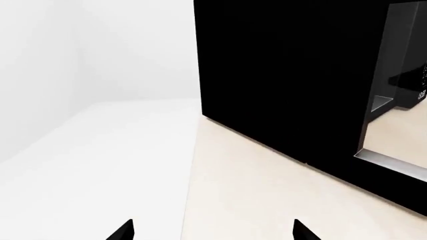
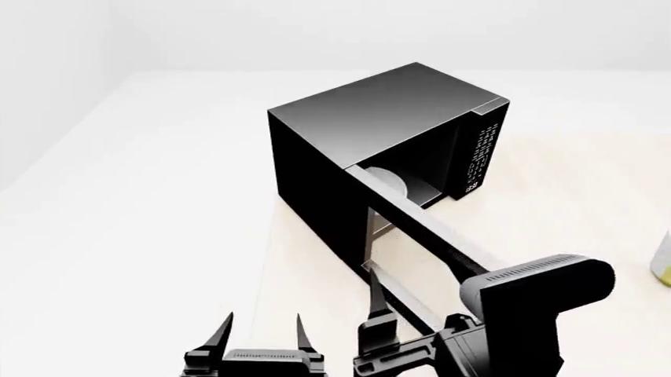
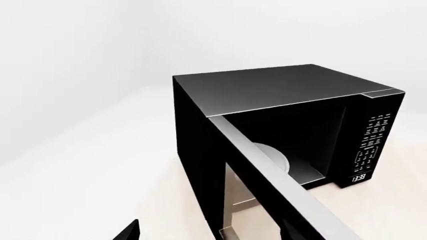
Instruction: Close the microwave.
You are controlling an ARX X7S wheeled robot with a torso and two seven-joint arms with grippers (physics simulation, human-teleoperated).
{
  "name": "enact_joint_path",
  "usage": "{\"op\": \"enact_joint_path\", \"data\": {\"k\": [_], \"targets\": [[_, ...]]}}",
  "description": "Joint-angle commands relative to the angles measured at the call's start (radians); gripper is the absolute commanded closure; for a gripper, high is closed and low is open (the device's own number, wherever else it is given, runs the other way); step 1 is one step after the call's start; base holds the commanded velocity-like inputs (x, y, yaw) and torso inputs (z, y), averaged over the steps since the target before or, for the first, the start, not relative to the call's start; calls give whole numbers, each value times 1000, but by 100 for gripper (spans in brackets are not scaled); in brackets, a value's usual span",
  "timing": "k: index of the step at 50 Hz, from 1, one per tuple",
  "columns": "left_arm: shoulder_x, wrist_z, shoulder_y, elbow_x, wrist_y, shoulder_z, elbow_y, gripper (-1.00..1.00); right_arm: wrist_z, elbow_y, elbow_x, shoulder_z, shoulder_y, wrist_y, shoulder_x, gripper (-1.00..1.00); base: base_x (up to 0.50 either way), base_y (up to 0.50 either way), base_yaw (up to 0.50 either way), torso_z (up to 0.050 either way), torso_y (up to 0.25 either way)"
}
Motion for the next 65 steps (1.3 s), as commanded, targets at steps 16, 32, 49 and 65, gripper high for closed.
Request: {"op": "enact_joint_path", "data": {"k": [16, 32, 49, 65], "targets": [[0, 0, 0, 0, 0, 0, 0, -100, -35, 113, -35, -29, -58, -7, -17, -100, 0, 0, 0, 0, 0], [0, 0, 0, 0, 0, 0, 0, -100, -58, 172, -51, -42, -82, -7, -27, -100, 0, 0, 0, 0, 0], [0, 0, 0, 0, 0, 0, 0, -100, -75, 229, -53, -48, -94, -3, -40, -100, 0, 0, 0, 0, 0], [0, 0, 0, 0, 0, 0, 0, -100, -106, 311, -55, -46, -108, -14, -47, -100, 0, 0, 0, -1, 0]]}}
